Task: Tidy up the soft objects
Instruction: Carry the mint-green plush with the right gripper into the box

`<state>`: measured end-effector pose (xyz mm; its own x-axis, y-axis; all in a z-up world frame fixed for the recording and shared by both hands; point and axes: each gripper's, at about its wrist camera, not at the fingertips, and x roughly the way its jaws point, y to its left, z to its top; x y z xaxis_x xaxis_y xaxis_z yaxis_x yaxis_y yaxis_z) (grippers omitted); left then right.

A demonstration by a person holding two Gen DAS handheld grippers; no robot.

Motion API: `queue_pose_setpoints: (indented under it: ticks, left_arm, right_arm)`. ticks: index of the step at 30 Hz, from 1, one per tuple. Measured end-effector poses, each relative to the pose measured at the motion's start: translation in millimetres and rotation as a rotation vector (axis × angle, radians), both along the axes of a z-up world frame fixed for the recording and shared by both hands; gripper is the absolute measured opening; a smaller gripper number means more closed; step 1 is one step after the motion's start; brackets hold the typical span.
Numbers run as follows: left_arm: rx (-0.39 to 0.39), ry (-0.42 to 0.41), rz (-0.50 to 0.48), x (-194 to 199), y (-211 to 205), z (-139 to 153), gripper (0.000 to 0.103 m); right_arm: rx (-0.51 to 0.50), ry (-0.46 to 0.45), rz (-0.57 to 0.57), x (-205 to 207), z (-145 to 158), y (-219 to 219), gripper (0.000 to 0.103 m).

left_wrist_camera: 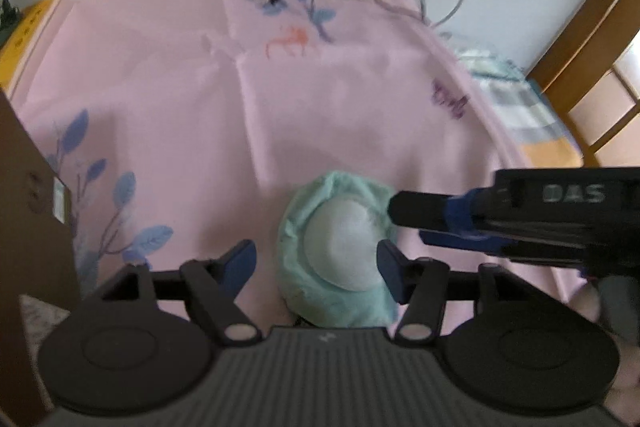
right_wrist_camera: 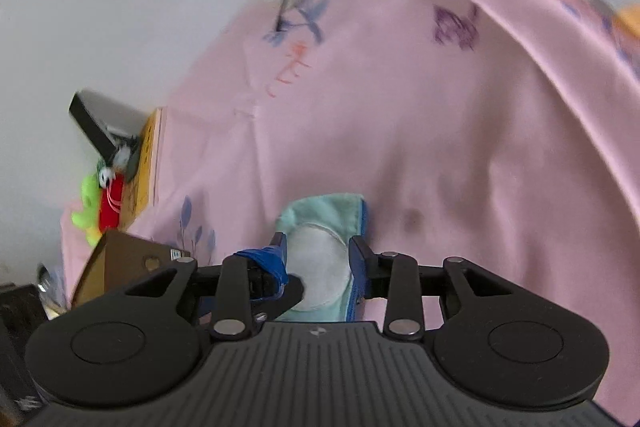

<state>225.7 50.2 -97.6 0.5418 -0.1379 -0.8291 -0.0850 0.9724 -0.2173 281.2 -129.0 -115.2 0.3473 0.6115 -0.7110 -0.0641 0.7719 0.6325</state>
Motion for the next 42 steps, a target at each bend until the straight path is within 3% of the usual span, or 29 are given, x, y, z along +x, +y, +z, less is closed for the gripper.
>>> queue_pose_setpoints:
  ticks: [3, 4, 6, 10, 12, 13, 15, 19, 24, 31, 36, 39, 42]
  left_arm:
    - [-0.015, 0.052, 0.021, 13.1, 4.8, -19.6, 0.055]
    - [-0.012, 0.034, 0.027, 13.4, 5.7, -20.1, 0.052]
    - [-0.016, 0.030, 0.016, 16.6, 5.2, -20.0, 0.032]
    - [-0.040, 0.013, -0.030, 19.0, -0.5, -20.9, 0.018]
    - [-0.042, 0.003, -0.031, 18.4, -2.9, -20.4, 0.003]
    - [-0.051, 0.000, -0.030, 18.1, -2.2, -19.8, 0.001]
    - [-0.079, -0.006, -0.020, 18.7, -0.7, -17.1, 0.001]
    - [-0.058, -0.063, -0.010, 10.2, 0.1, 7.4, 0.001]
    - [-0.067, -0.168, 0.029, -8.7, 15.7, 56.6, 0.001]
    - [-0.031, -0.347, 0.132, -72.2, 59.7, 122.5, 0.001]
    - [-0.038, -0.366, 0.250, -121.9, 103.4, 128.3, 0.001]
    - [-0.047, -0.351, 0.341, -147.2, 123.7, 115.8, 0.000]
    - [-0.116, -0.313, 0.455, -161.5, 143.6, 94.4, 0.000]
  right_arm:
    - [0.021, 0.040, -0.020, 6.5, -13.6, -0.7, 0.019]
    - [0.028, 0.053, -0.020, 6.1, -17.2, 0.0, 0.019]
    - [0.050, 0.078, -0.027, 6.5, -23.9, 2.4, 0.019]
    - [0.116, 0.107, -0.035, 9.2, -29.8, 5.3, 0.019]
    - [0.161, 0.140, -0.022, 13.9, -33.4, 5.8, 0.017]
    - [0.190, 0.160, -0.005, 15.3, -35.9, 7.4, 0.017]
    - [0.198, 0.160, 0.014, 15.2, -33.1, 12.5, 0.017]
    - [0.216, 0.093, 0.065, 11.2, -10.1, 17.6, 0.017]
    - [0.259, -0.034, 0.156, 3.9, 41.2, 28.2, 0.017]
    - [0.298, -0.196, 0.376, -27.0, 110.6, 77.5, 0.017]
    - [0.257, -0.236, 0.548, -55.8, 125.0, 140.5, 0.017]
    - [0.189, -0.257, 0.650, -72.0, 123.2, 180.3, 0.017]
    - [0.112, -0.265, 0.761, -79.2, 112.5, 217.7, 0.017]
